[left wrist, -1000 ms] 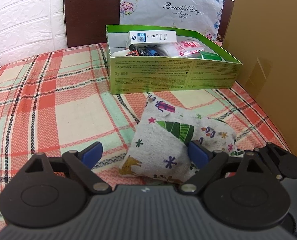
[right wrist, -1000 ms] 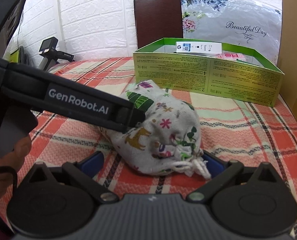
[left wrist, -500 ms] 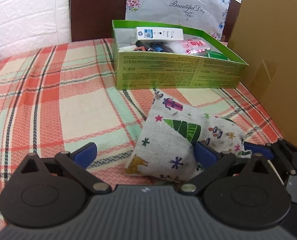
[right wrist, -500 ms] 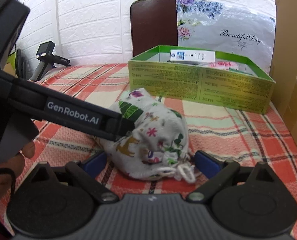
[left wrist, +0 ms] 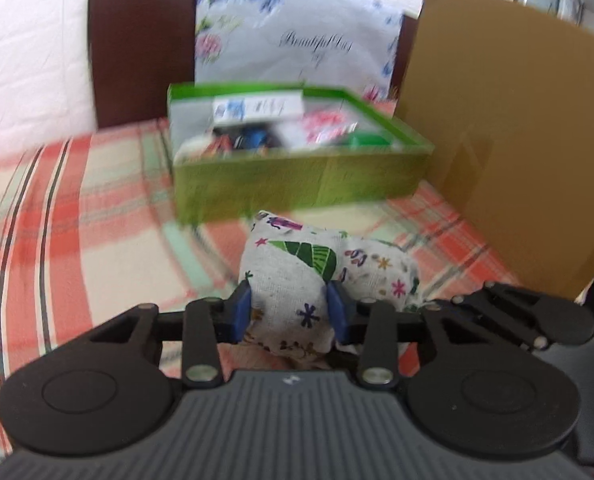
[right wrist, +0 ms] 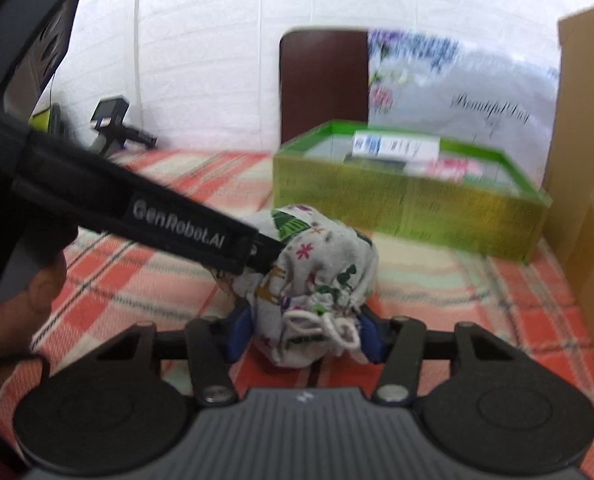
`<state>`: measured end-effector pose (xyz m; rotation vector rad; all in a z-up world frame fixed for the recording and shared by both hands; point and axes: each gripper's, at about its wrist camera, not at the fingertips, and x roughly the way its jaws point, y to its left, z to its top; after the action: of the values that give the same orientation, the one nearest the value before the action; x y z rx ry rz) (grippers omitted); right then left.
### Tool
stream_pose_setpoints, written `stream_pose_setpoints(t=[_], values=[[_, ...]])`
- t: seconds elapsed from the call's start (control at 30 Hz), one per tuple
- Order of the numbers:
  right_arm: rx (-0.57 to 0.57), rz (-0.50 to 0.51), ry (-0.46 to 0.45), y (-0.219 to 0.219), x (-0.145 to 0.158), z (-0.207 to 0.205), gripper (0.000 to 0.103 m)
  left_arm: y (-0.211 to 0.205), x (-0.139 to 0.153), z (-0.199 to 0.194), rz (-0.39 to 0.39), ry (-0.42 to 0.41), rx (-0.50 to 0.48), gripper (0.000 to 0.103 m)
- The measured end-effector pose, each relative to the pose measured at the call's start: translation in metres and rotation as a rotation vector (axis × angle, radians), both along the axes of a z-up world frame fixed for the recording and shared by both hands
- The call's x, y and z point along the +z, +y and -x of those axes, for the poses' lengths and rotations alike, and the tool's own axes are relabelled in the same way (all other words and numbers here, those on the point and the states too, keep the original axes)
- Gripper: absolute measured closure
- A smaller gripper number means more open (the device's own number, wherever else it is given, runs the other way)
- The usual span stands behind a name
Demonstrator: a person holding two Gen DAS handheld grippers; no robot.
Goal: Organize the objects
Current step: 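Carry the cloth bag over the green box and lower it inside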
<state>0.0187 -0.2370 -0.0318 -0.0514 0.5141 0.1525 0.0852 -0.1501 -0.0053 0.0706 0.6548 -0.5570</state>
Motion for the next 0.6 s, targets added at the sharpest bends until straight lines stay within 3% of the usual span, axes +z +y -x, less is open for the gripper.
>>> stream_pose_setpoints(t=[0.13, 0.33, 0.6], values=[[-0.017, 0.027, -0.096, -0.007, 0.020, -0.010, 0.052, -0.009, 0.028, -0.015, 0.011, -0.066, -0.023, 0.061], [-0.038, 0.059, -0.216, -0.025, 0.052, -0.056, 0.052, -0.029, 0.066, -0.056, 0.031, -0.147, 0.005, 0.061], [-0.065, 0.088, -0.257, -0.045, 0.061, -0.121, 0.052, -0.052, 0.078, -0.114, 0.016, -0.156, 0.052, 0.061]])
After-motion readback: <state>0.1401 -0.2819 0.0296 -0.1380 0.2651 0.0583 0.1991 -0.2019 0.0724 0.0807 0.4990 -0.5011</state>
